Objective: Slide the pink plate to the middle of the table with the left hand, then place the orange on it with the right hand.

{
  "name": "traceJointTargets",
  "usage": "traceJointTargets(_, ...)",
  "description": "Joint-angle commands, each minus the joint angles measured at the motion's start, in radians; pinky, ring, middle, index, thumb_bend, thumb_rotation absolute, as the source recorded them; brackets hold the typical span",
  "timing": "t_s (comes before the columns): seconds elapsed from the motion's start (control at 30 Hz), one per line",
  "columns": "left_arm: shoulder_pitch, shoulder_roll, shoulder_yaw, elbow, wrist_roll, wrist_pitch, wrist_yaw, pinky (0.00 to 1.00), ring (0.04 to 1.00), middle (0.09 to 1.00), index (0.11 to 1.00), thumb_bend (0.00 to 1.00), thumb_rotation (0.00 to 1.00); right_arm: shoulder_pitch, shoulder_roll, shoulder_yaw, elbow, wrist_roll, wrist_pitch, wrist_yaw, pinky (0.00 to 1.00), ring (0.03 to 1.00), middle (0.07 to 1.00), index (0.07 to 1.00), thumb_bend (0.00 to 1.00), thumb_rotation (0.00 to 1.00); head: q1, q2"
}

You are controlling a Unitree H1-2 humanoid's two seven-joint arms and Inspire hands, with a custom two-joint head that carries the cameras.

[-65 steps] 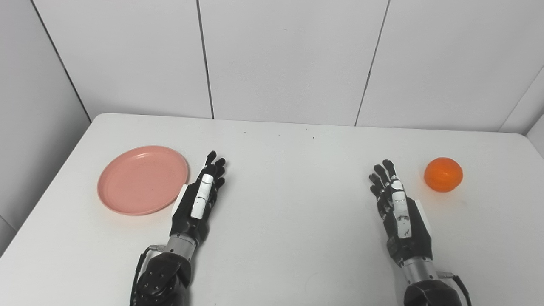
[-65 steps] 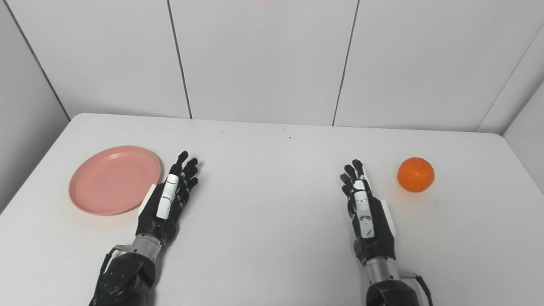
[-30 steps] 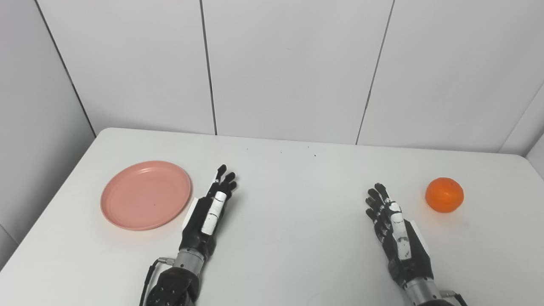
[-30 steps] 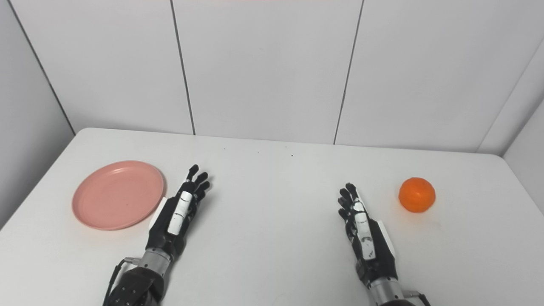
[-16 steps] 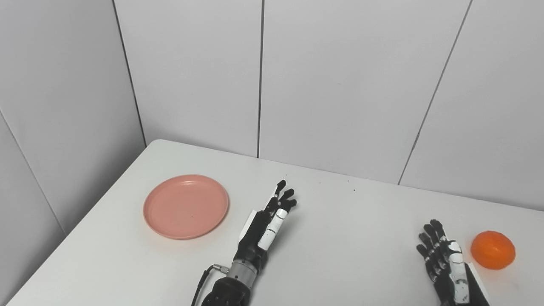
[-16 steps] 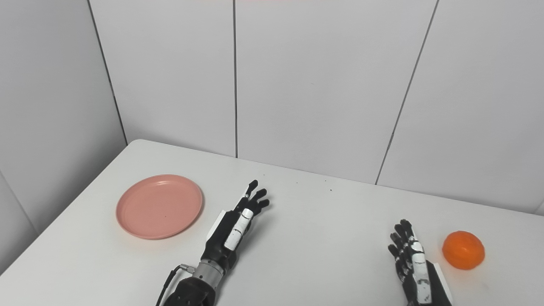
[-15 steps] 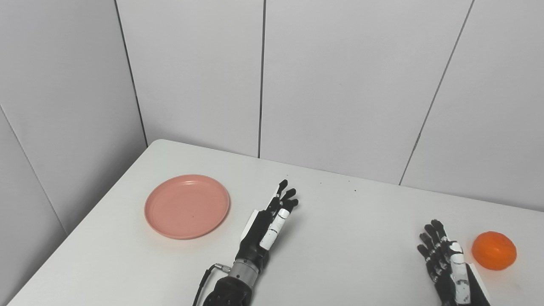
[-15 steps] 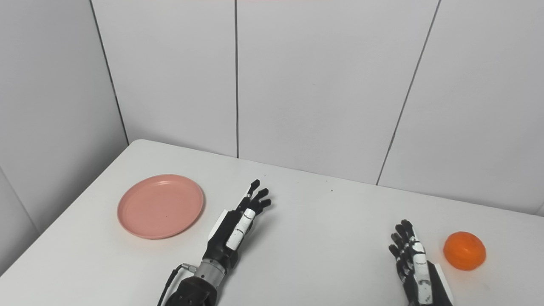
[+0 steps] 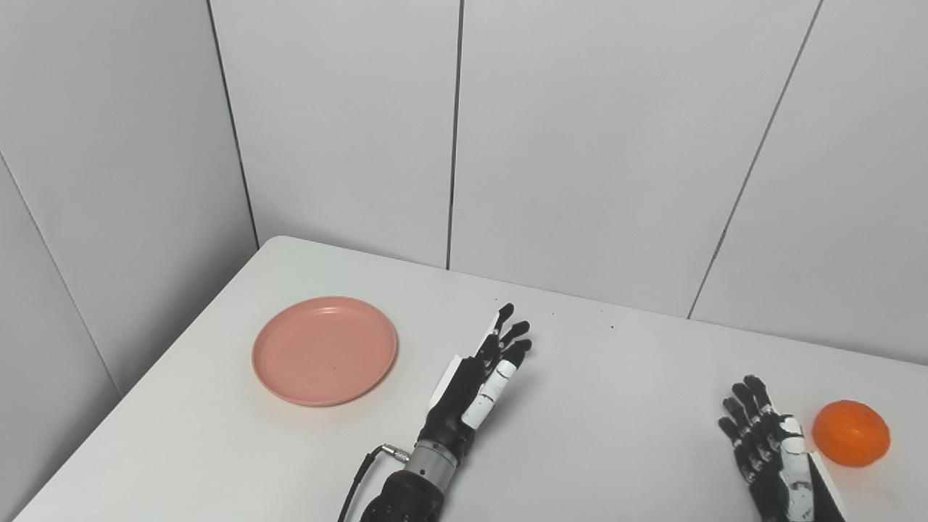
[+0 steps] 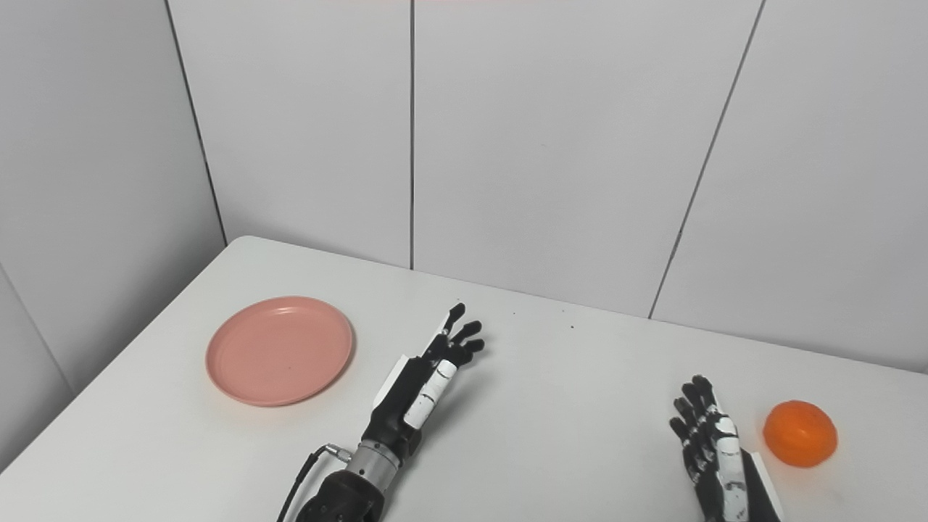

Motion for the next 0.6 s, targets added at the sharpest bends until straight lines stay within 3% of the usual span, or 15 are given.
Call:
traceJointTargets(0.0,0.016,0.045,-0.007,-0.032,-0.039,0.042,-0.067,0.86,0.865,0.898,1.000,0.74,0.88,0.052,0.012,0.007,0.005,-0.010,-0.016,-0.004,1.00,1.000,0.996,1.000,0.72,1.00,-0.001,0.001)
traceJointTargets(0.1,0.009,0.072,0.017,-0.150,-0.156,0.181,-0.131,0.91,0.917,0.929,1.000,0.79,0.85,0.069,0.019,0.010,-0.028,-0.037,-0.022,-0.024,1.00,0.984,0.975,1.000,0.71,0.99,-0.024,0.004)
traceJointTargets(0.2,-0.006,0.086,0.062,-0.259,-0.251,0.286,-0.143,0.94,0.927,0.939,1.000,0.91,0.82,0.077,0.018,0.011,-0.040,-0.053,-0.033,-0.030,1.00,0.967,0.961,1.000,0.73,0.98,-0.026,0.005)
traceJointTargets(0.4,-0.017,0.136,0.144,-0.380,-0.358,0.365,-0.150,0.92,0.923,0.944,1.000,0.87,0.83,0.083,0.020,0.004,-0.050,-0.063,-0.044,-0.042,1.00,0.959,0.950,0.996,0.73,0.96,-0.027,0.008)
traceJointTargets(0.57,0.019,0.201,0.203,-0.379,-0.372,0.336,-0.156,0.92,0.924,0.942,1.000,0.89,0.81,0.085,0.016,0.001,-0.054,-0.074,-0.055,-0.049,1.00,0.954,0.946,0.996,0.73,0.96,-0.023,0.004)
